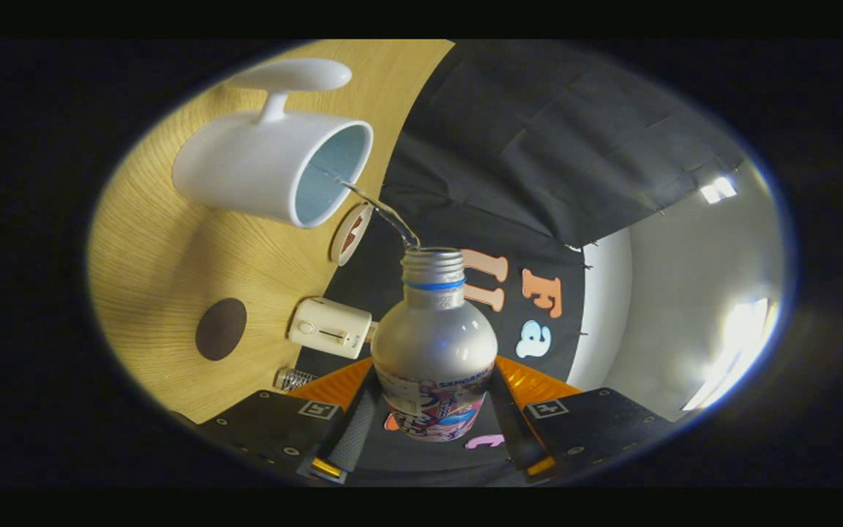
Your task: Take the bottle from table, then pour the juice into the cup, finally place the bottle on the coaster
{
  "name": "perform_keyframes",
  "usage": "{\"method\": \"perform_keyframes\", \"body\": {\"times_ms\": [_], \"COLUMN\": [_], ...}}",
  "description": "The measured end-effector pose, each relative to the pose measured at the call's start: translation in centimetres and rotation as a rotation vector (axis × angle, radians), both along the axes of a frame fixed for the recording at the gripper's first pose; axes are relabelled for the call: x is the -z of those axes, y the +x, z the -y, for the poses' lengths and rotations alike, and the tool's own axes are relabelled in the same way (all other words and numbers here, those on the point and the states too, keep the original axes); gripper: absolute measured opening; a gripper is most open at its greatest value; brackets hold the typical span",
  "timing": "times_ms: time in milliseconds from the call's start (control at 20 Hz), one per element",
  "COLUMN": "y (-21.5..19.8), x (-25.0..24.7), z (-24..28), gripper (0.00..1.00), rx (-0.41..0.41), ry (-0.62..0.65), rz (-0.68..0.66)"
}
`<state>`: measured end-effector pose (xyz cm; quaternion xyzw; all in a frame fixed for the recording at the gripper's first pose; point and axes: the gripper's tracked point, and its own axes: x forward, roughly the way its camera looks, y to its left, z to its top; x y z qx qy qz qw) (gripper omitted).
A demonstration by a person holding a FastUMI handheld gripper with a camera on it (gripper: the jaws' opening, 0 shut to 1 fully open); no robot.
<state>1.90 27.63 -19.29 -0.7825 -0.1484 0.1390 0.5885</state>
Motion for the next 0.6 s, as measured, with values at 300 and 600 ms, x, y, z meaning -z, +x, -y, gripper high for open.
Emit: {"method": "perform_keyframes", "body": {"times_ms": [300, 600], "y": [-0.03, 0.35], "x": [-0.23, -0.23], "z": [-0.45, -0.94], "gripper": [0.77, 0.77], "rx": [-0.022, -0.046], "ry": [-0.02, -0.05], "rz": [0.013, 0.03]}}
